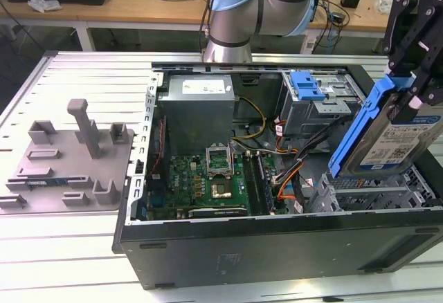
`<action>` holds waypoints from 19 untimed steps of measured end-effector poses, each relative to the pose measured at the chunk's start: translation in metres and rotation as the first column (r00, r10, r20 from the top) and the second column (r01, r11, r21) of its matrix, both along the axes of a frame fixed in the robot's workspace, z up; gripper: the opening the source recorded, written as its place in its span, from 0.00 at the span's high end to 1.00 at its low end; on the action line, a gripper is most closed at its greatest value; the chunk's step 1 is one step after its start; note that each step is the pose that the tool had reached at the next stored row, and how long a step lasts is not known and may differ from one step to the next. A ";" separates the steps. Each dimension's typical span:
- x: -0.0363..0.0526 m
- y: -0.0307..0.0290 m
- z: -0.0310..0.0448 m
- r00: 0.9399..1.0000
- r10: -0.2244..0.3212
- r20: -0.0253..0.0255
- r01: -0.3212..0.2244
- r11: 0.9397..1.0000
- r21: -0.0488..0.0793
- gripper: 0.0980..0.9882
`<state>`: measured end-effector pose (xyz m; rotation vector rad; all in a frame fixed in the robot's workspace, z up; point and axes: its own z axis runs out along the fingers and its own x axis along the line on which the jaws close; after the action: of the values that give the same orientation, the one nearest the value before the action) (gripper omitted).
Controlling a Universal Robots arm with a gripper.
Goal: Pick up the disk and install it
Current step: 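Insert the disk into the insertion slot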
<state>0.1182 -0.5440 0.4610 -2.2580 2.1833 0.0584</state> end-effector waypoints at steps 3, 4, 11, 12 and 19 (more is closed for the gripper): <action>0.0002 -0.0004 -0.0008 1.000 -0.002 0.000 0.002 1.000 0.000 0.70; 0.0002 -0.0005 -0.0010 1.000 -0.002 0.000 0.002 1.000 0.000 0.70; 0.0009 -0.0016 -0.0033 1.000 -0.006 0.000 0.006 1.000 0.000 0.70; 0.0011 -0.0017 -0.0035 1.000 -0.007 0.000 0.007 1.000 0.000 0.70; 0.0017 -0.0023 -0.0063 1.000 -0.013 0.000 0.013 1.000 0.000 0.70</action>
<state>0.1199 -0.5463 0.4547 -2.2439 2.1975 0.0585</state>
